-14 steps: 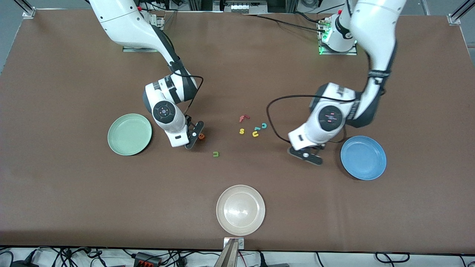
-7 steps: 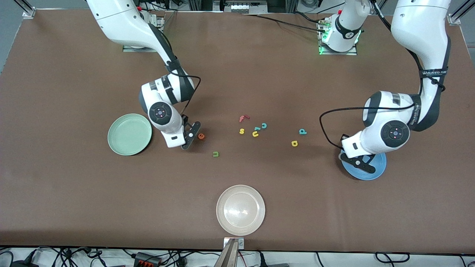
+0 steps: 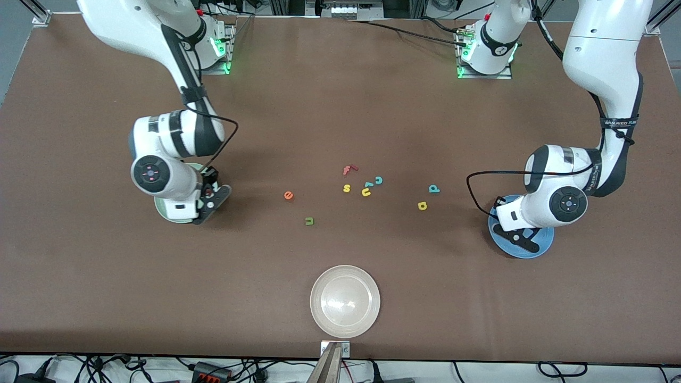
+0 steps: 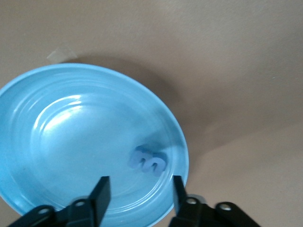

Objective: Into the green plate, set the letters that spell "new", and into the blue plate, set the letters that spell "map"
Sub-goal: 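Drop the m on the blue plate while the right gripper drops the w, then grasp the orange a with the right gripper while the left gripper grasps the yellow a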

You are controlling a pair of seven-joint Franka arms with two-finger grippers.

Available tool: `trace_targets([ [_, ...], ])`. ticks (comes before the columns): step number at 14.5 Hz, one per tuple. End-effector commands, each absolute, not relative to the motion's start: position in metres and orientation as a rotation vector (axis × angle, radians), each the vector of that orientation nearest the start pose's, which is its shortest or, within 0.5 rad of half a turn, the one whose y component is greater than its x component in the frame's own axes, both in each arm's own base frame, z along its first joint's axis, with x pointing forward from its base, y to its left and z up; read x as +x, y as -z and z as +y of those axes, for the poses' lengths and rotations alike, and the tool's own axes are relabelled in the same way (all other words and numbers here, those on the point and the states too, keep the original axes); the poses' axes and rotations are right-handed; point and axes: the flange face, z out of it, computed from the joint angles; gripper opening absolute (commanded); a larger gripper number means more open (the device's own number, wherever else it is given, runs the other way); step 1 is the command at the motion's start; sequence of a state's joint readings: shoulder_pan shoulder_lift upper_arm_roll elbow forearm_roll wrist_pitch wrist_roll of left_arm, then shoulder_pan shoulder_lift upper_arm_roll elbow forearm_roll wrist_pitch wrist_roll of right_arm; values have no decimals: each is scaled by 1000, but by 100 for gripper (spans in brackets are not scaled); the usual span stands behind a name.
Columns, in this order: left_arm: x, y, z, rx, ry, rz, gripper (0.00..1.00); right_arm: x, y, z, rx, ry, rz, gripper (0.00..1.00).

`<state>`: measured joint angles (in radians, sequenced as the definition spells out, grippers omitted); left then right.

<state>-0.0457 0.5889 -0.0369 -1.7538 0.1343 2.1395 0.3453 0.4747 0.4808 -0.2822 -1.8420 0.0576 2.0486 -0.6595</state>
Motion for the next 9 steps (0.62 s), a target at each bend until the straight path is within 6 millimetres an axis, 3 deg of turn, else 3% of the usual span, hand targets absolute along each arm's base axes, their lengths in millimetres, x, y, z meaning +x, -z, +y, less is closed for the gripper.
trace_targets([
  [1,636,-251,-90,-2968,-309,849,100,590,-241,110,-2886,-465,-1218,9],
  [5,622,-263,-164,-3056,-278,613,100,589,-209,90,-2913,-463,-1188,13],
  [6,617,-262,-182,-3074,-271,570,100,585,-203,91,-2915,-458,-1188,19],
  [7,612,-262,-202,-3090,-266,534,100,584,-202,91,-2916,-452,-1183,41],
  [8,607,-257,-219,-3104,-264,461,100,584,-204,92,-2918,-448,-1174,87],
  [9,599,-253,-240,-3108,-269,365,100,585,-211,94,-2922,-439,-1169,100],
])
